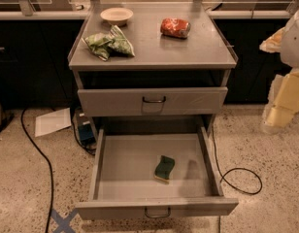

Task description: Pick sponge from middle drawer and place on counter

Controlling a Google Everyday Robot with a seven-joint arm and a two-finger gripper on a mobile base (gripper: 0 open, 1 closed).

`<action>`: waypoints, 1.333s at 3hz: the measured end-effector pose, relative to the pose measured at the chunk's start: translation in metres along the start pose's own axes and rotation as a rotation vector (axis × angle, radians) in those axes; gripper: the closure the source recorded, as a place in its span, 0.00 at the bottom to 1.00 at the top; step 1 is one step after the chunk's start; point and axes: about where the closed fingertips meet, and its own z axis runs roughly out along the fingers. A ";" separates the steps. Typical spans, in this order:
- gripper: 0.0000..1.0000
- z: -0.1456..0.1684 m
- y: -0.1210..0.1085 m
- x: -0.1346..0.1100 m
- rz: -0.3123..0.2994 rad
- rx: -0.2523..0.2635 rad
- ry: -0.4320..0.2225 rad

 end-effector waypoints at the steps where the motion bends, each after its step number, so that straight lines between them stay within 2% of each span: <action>1: 0.00 0.002 0.000 -0.002 0.000 0.005 -0.010; 2: 0.00 0.036 0.004 -0.006 -0.010 -0.034 -0.045; 4: 0.00 0.155 0.021 -0.009 -0.088 -0.136 -0.037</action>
Offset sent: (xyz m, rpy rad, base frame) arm 0.0191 0.0244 -0.0873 0.1010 0.0760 0.0623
